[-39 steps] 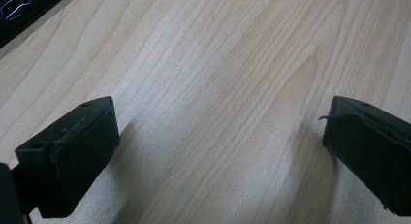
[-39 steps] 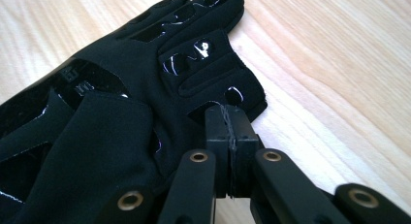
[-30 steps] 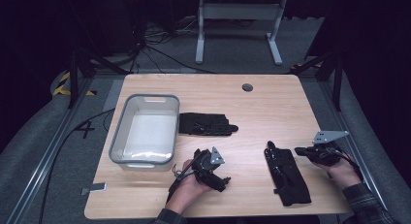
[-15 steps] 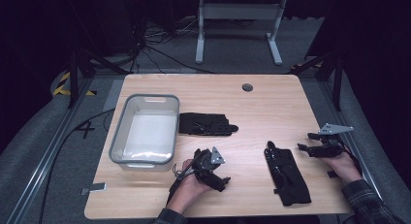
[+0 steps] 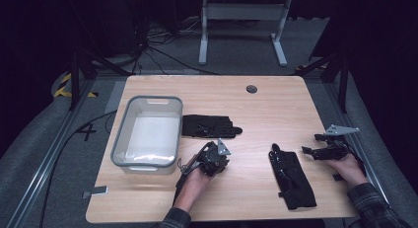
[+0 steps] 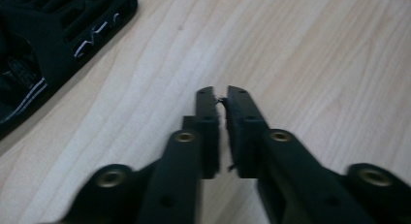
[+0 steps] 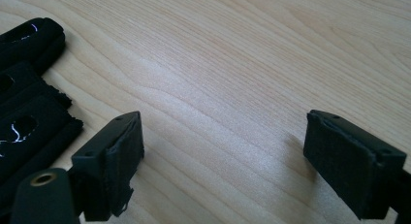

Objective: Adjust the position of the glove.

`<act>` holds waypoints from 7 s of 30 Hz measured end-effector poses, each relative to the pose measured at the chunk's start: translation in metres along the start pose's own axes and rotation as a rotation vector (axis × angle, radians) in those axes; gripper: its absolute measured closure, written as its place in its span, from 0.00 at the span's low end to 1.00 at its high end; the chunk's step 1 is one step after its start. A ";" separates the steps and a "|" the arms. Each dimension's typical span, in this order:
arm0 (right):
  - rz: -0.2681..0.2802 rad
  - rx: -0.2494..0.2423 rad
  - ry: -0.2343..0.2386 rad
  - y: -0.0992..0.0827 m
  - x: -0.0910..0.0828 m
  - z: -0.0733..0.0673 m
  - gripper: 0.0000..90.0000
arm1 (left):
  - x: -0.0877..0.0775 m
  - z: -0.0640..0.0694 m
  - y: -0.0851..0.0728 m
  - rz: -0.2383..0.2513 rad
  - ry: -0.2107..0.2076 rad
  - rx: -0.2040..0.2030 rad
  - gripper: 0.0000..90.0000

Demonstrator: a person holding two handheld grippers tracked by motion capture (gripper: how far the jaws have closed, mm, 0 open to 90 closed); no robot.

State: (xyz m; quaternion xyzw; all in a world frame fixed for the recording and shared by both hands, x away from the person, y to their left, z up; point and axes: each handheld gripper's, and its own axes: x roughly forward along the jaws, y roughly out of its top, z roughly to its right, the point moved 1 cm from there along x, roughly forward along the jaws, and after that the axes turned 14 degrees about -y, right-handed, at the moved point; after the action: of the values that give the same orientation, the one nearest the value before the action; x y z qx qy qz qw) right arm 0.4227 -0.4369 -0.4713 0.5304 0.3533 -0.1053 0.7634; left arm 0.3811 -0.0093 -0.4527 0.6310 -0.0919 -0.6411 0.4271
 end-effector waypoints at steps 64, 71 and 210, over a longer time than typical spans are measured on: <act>-0.001 0.000 -0.001 0.000 0.000 0.000 0.16 | 0.024 -0.034 0.060 0.065 -0.062 -0.071 1.00; -0.001 0.000 -0.001 0.000 0.000 0.000 0.16 | -0.002 -0.050 0.048 0.101 0.016 -0.121 1.00; 0.044 -0.229 0.336 0.044 -0.018 -0.125 0.96 | 0.016 0.028 0.013 -0.038 -0.095 -0.005 0.87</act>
State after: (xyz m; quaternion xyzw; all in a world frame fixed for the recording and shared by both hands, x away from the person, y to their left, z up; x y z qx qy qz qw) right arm 0.3798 -0.3118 -0.4506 0.4576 0.4737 0.0421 0.7513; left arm 0.3647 -0.0395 -0.4510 0.6004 -0.0982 -0.6786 0.4116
